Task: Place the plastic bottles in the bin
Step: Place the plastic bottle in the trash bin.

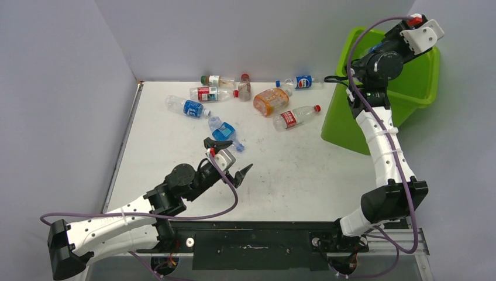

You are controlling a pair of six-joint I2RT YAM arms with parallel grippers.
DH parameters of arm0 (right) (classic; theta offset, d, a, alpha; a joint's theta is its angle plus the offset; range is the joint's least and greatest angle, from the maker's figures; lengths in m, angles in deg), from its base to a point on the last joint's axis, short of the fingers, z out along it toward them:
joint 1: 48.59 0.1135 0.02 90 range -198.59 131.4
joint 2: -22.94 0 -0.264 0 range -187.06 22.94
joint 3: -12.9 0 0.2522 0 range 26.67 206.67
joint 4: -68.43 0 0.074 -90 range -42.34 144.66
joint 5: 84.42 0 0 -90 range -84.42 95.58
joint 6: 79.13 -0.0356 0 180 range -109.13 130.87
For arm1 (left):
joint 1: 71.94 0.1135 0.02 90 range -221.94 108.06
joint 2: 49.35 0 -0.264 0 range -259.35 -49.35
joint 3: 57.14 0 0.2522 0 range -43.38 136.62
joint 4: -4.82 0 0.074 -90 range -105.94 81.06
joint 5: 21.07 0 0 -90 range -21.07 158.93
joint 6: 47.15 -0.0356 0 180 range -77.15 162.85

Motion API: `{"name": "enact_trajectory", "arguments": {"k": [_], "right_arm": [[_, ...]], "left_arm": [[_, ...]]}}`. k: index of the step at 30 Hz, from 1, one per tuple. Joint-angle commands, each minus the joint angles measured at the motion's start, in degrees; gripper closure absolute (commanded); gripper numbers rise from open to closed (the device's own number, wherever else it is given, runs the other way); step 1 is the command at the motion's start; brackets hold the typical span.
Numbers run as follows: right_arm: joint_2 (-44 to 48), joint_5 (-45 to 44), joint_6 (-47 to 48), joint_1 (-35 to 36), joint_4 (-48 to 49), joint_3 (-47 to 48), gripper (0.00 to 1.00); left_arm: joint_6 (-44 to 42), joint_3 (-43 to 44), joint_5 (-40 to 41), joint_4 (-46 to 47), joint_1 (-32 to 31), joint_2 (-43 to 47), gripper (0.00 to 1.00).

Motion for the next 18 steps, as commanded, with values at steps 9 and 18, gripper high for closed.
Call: {"name": "enact_trajectory", "arguments": {"k": [9,18], "right_arm": [[0.74,1.84,-10.75,-0.91,-11.53,-0.96,0.04],[4.19,8.49,-9.27,12.73,-16.31,3.51,0.1]], "left_arm": [[-0.24,0.07,-0.51,3.38,-0.29,0.85,0.04],[-0.37,0.43,1.04,2.89,0.17,-0.24,0.04]]}}
